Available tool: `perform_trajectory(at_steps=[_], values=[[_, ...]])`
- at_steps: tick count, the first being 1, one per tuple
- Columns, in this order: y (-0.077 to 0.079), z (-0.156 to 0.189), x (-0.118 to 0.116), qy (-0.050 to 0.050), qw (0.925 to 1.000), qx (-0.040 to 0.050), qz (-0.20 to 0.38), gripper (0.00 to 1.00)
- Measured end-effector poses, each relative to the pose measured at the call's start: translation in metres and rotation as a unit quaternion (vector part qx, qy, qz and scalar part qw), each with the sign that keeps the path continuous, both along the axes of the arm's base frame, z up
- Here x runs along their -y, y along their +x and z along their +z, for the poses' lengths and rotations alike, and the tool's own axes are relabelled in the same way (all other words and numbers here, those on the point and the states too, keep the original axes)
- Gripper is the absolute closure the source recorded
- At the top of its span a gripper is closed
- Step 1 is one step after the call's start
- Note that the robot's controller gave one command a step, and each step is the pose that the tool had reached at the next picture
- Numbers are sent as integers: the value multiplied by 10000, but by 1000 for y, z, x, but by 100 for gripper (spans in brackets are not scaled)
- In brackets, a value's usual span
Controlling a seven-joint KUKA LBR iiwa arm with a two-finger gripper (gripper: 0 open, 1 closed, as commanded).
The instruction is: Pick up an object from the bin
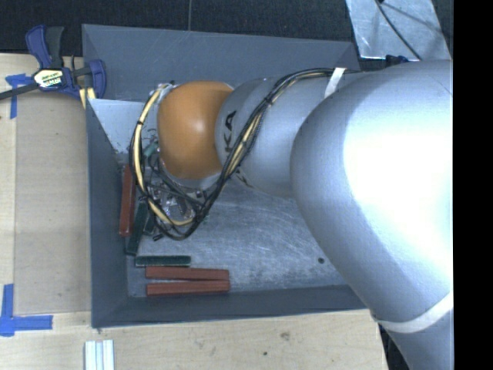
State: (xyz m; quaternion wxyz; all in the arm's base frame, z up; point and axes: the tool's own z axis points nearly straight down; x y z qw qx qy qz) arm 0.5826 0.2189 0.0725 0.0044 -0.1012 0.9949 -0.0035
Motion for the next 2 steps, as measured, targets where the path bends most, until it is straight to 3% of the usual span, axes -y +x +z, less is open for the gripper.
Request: perform_trajectory(at_steps=[1, 2], values=[[0, 98, 7, 45, 9999, 9, 129, 100], [-3, 174, 8, 47, 9999, 13, 137, 100]])
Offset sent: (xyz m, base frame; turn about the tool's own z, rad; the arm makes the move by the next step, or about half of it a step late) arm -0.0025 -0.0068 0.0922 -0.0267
